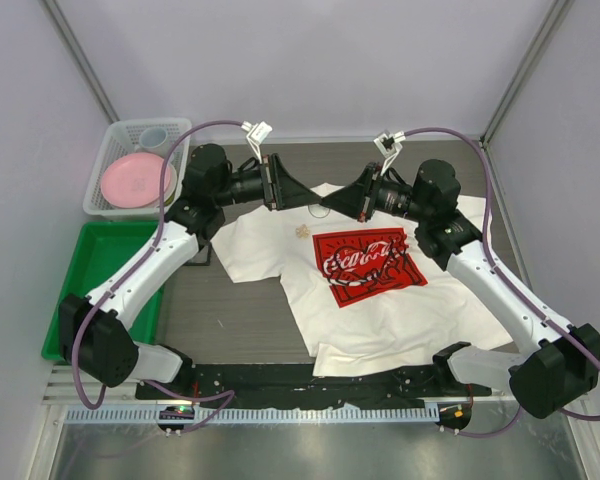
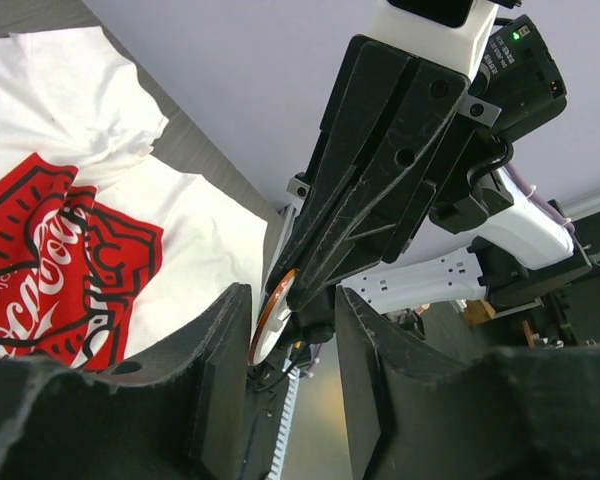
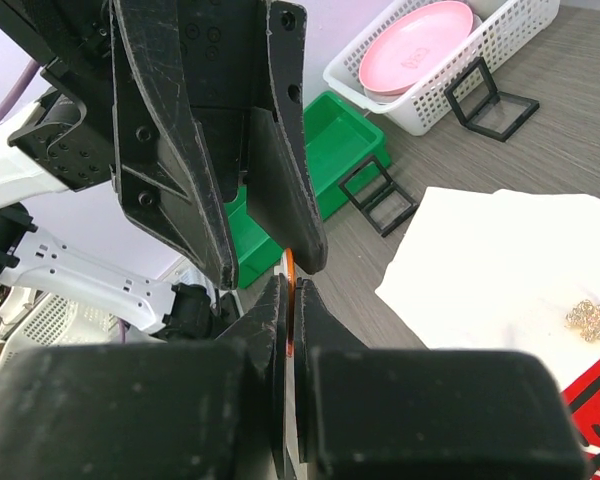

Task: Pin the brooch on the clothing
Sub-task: Pass from the right arm to the left

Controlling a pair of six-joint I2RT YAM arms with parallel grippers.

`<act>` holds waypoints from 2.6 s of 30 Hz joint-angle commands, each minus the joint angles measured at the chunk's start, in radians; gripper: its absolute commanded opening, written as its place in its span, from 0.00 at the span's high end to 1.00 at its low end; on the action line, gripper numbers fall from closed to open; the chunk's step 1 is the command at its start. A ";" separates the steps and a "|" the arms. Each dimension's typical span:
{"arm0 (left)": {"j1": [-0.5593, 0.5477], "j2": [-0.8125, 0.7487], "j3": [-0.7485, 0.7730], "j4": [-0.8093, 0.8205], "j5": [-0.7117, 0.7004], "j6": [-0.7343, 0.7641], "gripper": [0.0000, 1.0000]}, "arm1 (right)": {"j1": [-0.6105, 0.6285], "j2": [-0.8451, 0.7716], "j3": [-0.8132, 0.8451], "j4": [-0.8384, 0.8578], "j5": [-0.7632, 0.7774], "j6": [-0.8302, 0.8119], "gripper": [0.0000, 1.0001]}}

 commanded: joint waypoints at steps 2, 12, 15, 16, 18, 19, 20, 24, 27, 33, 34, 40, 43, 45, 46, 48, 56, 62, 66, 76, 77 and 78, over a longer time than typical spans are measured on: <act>0.002 -0.006 -0.009 0.030 0.001 0.026 0.60 | 0.006 -0.034 -0.002 0.033 0.014 0.007 0.99; 0.002 -0.016 -0.031 -0.039 -0.060 0.046 0.60 | 0.006 -0.037 -0.030 0.101 0.039 0.084 0.99; 0.002 -0.011 -0.032 -0.020 -0.062 0.020 0.63 | 0.006 -0.041 -0.030 0.093 0.044 0.076 0.99; 0.002 -0.006 -0.032 -0.020 -0.063 0.022 0.65 | 0.008 -0.040 -0.030 0.093 0.045 0.075 0.99; 0.001 -0.005 -0.032 -0.022 -0.070 0.017 0.69 | 0.006 -0.041 -0.030 0.091 0.050 0.076 0.99; 0.002 -0.003 -0.032 -0.025 -0.071 0.018 0.69 | 0.006 -0.040 -0.030 0.091 0.053 0.078 0.99; 0.002 -0.002 -0.034 -0.028 -0.074 0.020 0.70 | 0.006 -0.040 -0.030 0.093 0.057 0.081 0.99; 0.002 -0.005 -0.037 -0.034 -0.083 0.025 0.69 | 0.006 -0.037 -0.030 0.096 0.076 0.090 0.99; 0.001 -0.003 -0.031 -0.043 -0.097 0.031 0.65 | 0.006 -0.034 -0.030 0.099 0.094 0.099 0.99; -0.004 0.009 0.000 -0.083 -0.120 0.058 0.64 | 0.008 -0.029 -0.037 0.105 0.097 0.108 0.99; -0.004 0.011 0.005 -0.092 -0.122 0.061 0.64 | 0.008 -0.031 -0.037 0.105 0.100 0.108 0.99; -0.015 0.024 0.023 -0.102 -0.129 0.068 0.65 | 0.012 -0.028 -0.033 0.105 0.106 0.107 0.99; -0.025 0.030 0.032 -0.122 -0.143 0.078 0.65 | 0.019 -0.023 -0.030 0.108 0.113 0.108 0.99; -0.030 0.032 0.037 -0.148 -0.155 0.092 0.69 | 0.022 -0.022 -0.026 0.108 0.114 0.107 0.99; -0.031 0.035 0.038 -0.151 -0.163 0.110 0.71 | 0.020 -0.022 -0.026 0.108 0.119 0.102 0.99; -0.039 0.037 0.054 -0.227 -0.191 0.143 0.76 | 0.022 -0.022 -0.025 0.105 0.122 0.104 0.99; -0.044 0.024 0.066 -0.382 -0.260 0.291 0.87 | 0.020 -0.022 -0.014 0.101 0.172 0.125 0.99; -0.045 -0.005 0.083 -0.428 -0.148 0.422 0.49 | 0.020 -0.028 -0.008 0.098 0.174 0.087 0.99; -0.022 -0.023 0.104 -0.507 -0.074 0.563 0.43 | 0.017 -0.040 -0.007 0.091 0.128 -0.006 0.99; 0.088 -0.103 0.104 -0.519 0.128 0.856 0.43 | 0.017 -0.091 -0.046 0.154 -0.008 -0.203 0.99; 0.087 -0.106 0.104 -0.513 0.133 0.868 0.44 | 0.017 -0.091 -0.048 0.168 -0.025 -0.230 0.99; 0.087 -0.105 0.107 -0.511 0.137 0.877 0.44 | 0.017 -0.094 -0.051 0.183 -0.042 -0.234 0.99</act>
